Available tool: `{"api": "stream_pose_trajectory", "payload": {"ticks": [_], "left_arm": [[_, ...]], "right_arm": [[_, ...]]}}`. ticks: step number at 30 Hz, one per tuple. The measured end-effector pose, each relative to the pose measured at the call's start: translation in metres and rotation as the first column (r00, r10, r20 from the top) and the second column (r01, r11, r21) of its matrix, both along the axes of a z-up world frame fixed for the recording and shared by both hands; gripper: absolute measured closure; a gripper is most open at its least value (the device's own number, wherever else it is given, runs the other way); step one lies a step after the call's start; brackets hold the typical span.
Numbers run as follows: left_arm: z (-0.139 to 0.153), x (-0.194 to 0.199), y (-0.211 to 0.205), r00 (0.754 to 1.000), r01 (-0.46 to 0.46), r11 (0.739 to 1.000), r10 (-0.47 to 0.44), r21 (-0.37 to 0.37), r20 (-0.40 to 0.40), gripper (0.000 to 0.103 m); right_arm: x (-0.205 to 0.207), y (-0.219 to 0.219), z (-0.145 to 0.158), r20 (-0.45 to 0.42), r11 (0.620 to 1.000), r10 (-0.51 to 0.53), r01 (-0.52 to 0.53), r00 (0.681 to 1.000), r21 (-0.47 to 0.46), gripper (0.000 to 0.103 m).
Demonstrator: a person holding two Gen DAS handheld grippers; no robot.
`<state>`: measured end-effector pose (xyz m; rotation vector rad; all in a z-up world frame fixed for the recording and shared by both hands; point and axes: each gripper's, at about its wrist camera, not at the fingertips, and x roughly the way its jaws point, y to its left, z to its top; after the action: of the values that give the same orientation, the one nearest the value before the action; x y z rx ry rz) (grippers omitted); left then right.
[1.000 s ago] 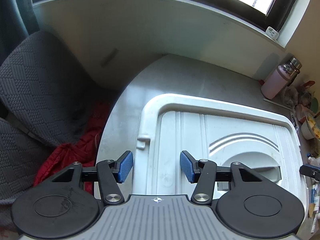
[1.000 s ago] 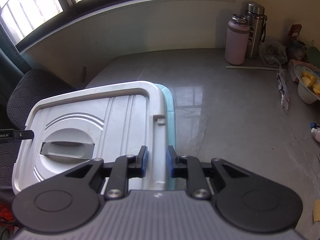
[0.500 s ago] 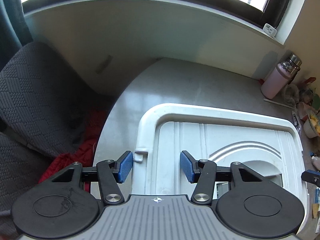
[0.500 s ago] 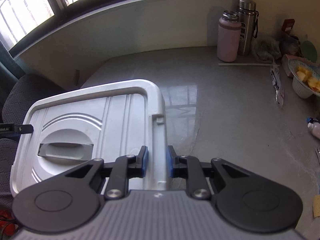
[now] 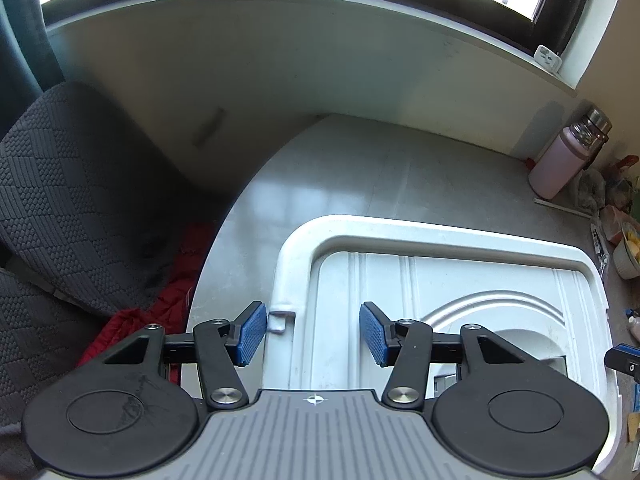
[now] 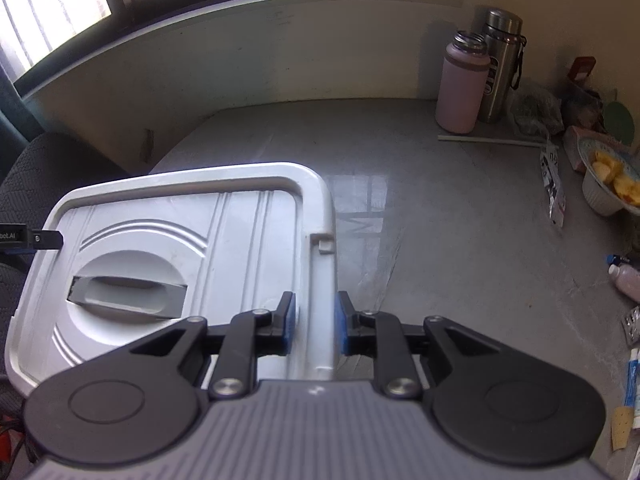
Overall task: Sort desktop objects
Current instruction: 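Press the white lid down onto the bin rim with both grippers, then open both grippers and pull them back from the lidded bin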
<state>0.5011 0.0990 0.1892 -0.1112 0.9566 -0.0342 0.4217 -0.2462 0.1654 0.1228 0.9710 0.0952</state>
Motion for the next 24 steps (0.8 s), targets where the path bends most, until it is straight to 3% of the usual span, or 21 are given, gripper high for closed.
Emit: {"api": "stream_pose_trajectory", "payload": {"ticks": [5, 8, 12, 19, 21, 24], "left_arm": [[0.002, -0.002, -0.004, 1.0, 0.008, 1.0, -0.007, 0.027, -0.021, 0.048], [0.006, -0.009, -0.007, 0.999, 0.011, 0.998, -0.009, 0.064, -0.038, 0.039], [0.014, -0.033, -0.011, 0.999, 0.032, 0.995, -0.03, 0.099, -0.021, 0.03], [0.002, -0.059, -0.016, 0.995, 0.076, 0.987, -0.065, 0.138, -0.08, 0.028], [0.0, -0.061, -0.013, 0.997, 0.047, 0.988, -0.038, 0.146, -0.064, 0.017], [-0.002, -0.062, -0.007, 0.997, 0.044, 0.988, -0.035, 0.151, -0.062, 0.013]], "right_arm": [[0.001, -0.002, 0.0, -0.013, 1.0, 0.0, 0.0, 1.0, 0.023, 0.073], [-0.001, -0.003, 0.002, 0.003, 0.999, 0.003, -0.003, 1.0, 0.034, 0.066], [-0.009, 0.0, 0.007, 0.008, 1.0, 0.028, -0.028, 1.0, 0.005, 0.053], [-0.028, 0.02, 0.002, -0.02, 0.99, 0.118, -0.119, 0.993, -0.08, 0.049], [-0.029, 0.027, -0.002, -0.019, 0.985, 0.124, -0.125, 0.992, -0.119, 0.046], [-0.029, 0.028, -0.003, -0.015, 0.986, 0.11, -0.111, 0.994, -0.125, 0.041]]}}
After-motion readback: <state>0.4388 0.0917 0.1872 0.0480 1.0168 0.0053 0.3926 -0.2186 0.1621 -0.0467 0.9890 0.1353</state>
